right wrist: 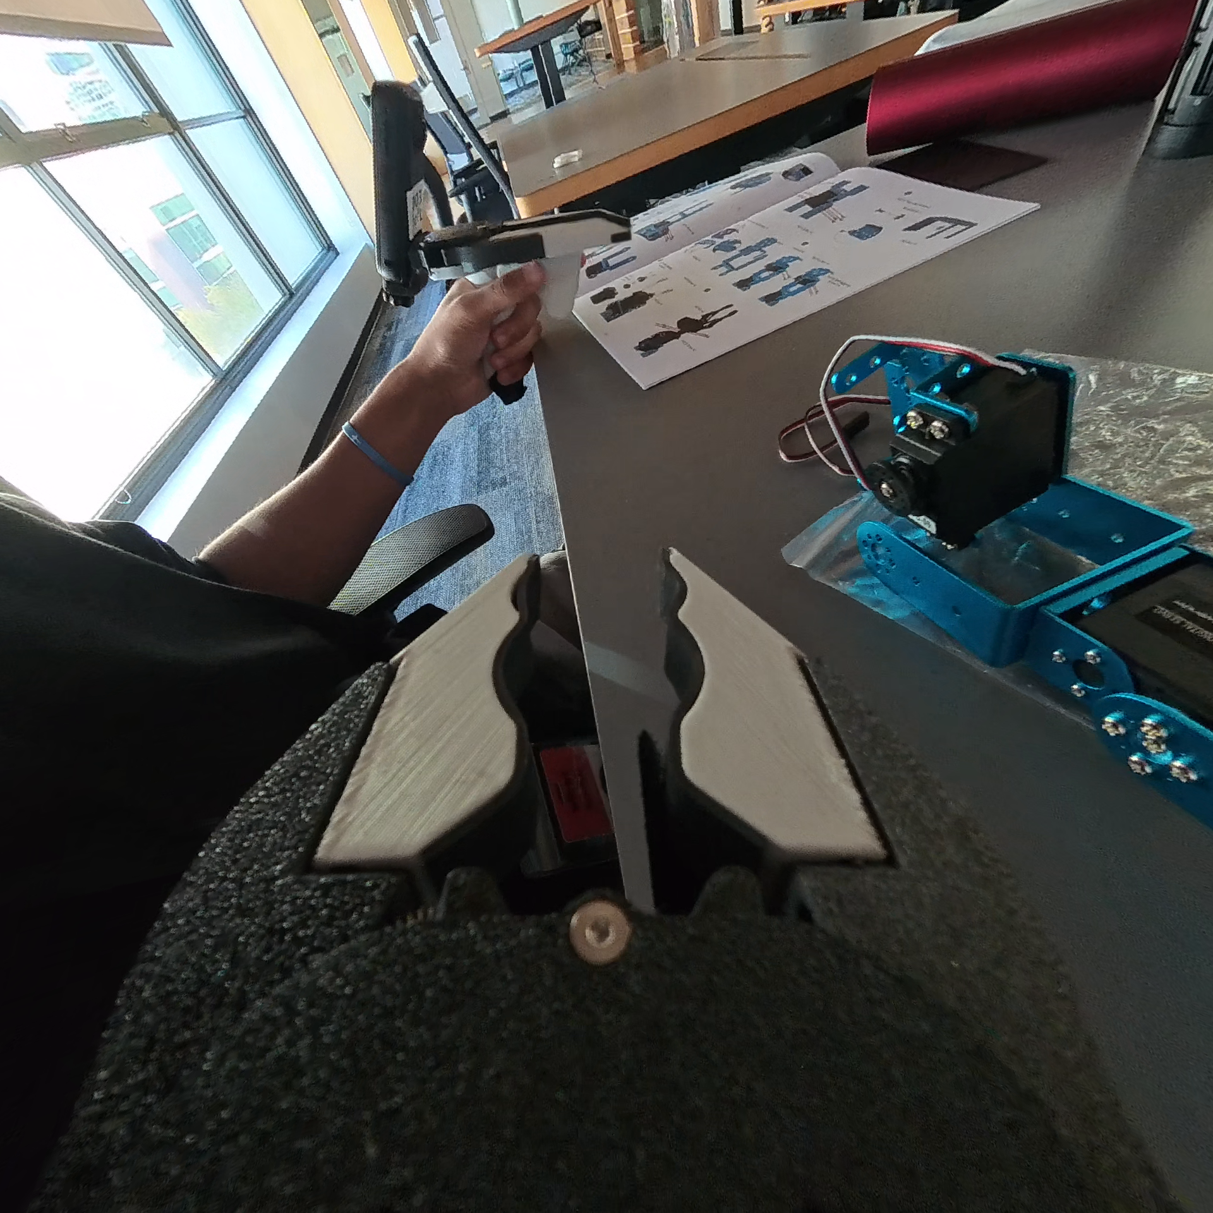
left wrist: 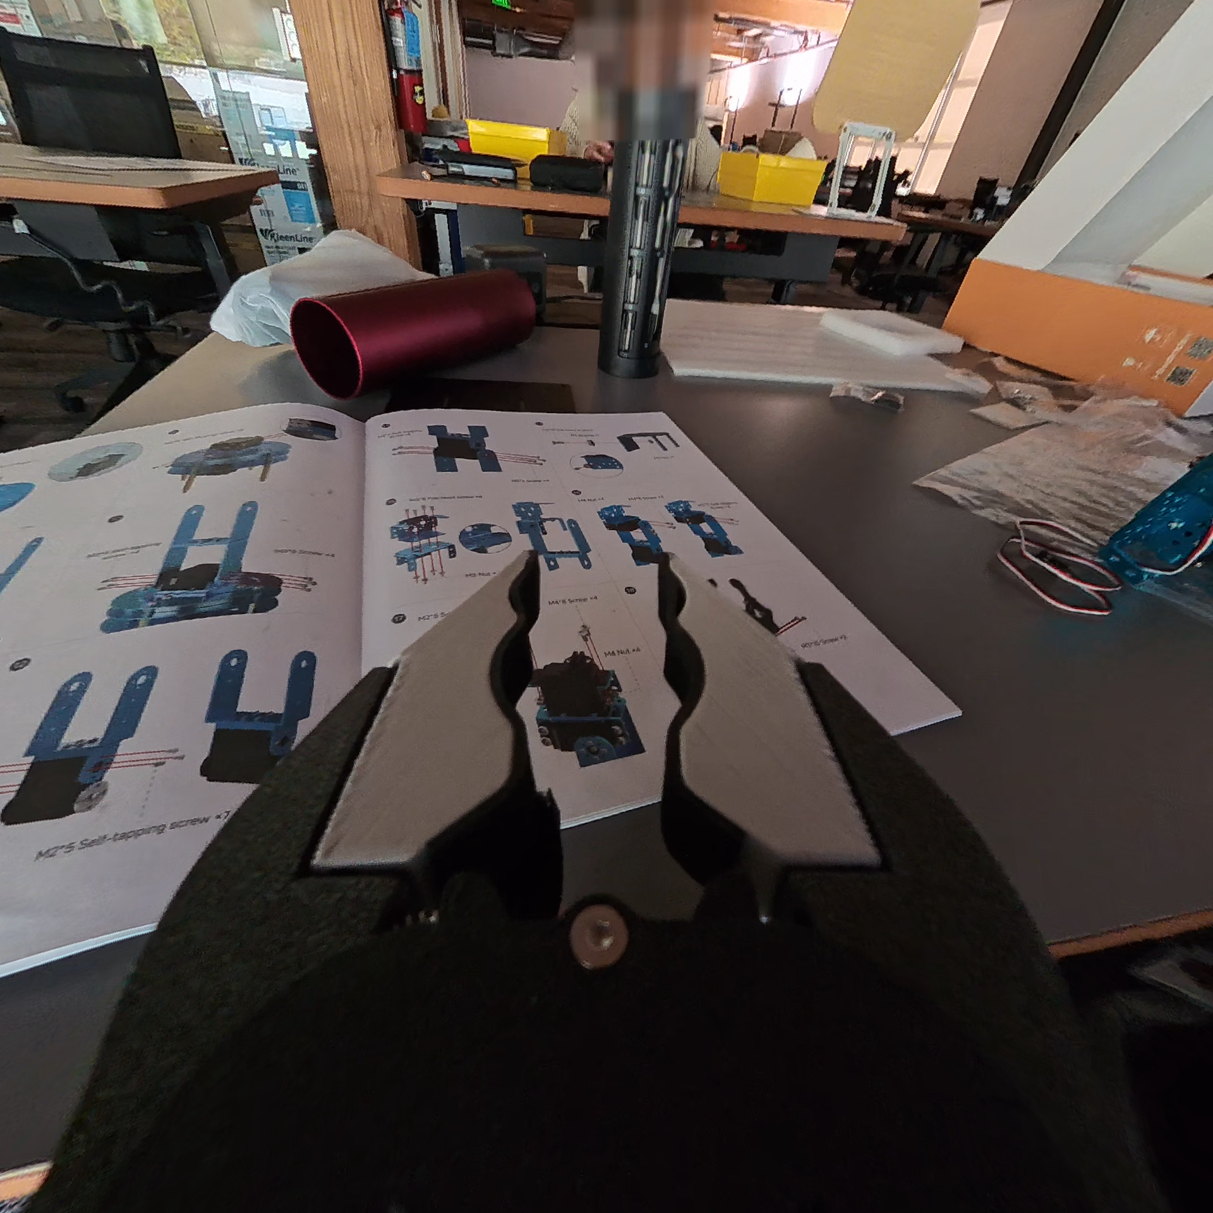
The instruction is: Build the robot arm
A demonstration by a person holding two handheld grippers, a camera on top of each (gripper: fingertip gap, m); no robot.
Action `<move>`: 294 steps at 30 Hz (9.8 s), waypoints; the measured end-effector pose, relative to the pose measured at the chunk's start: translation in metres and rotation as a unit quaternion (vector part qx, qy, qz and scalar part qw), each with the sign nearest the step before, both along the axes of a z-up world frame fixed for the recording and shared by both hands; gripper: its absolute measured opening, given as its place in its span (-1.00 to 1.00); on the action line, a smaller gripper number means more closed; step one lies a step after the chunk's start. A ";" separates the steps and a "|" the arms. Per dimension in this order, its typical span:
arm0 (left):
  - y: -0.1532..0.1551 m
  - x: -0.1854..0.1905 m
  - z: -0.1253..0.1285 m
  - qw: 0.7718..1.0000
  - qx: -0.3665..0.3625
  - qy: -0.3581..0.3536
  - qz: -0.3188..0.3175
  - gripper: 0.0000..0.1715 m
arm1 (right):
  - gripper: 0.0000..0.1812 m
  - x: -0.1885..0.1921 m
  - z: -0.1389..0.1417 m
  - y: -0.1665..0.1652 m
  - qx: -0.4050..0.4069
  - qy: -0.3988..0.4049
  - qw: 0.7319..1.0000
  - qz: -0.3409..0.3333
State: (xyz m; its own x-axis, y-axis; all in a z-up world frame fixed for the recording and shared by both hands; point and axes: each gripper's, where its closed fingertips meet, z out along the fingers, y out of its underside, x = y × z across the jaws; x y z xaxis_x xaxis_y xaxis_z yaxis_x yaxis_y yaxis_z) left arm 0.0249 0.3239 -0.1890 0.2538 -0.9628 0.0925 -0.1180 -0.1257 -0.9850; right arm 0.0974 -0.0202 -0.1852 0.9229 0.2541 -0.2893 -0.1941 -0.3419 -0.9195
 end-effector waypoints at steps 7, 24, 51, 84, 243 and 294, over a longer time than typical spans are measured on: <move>0.000 -0.001 0.001 1.000 0.003 -0.002 0.000 -0.59 | -0.58 -0.002 -0.002 0.000 -0.001 -0.011 1.000 0.000; 0.001 -0.002 0.002 1.000 0.004 -0.010 0.004 -0.63 | -0.60 -0.006 -0.003 -0.002 -0.004 -0.017 1.000 0.011; -0.016 0.009 0.004 0.998 0.034 0.039 -0.028 -0.59 | -0.54 0.009 -0.007 -0.004 -0.062 -0.101 0.993 0.007; -0.261 0.161 0.012 0.785 0.071 0.132 -0.602 -0.32 | -1.00 0.089 -0.049 0.008 -0.420 -0.248 0.836 0.252; -0.236 0.212 -0.037 0.623 0.131 0.382 -0.670 -0.36 | -0.77 0.205 -0.010 0.050 -0.418 -0.276 0.824 0.265; -0.233 0.210 -0.046 0.631 0.101 0.254 -0.726 -0.43 | -0.77 0.199 -0.017 0.051 -0.410 -0.263 0.829 0.275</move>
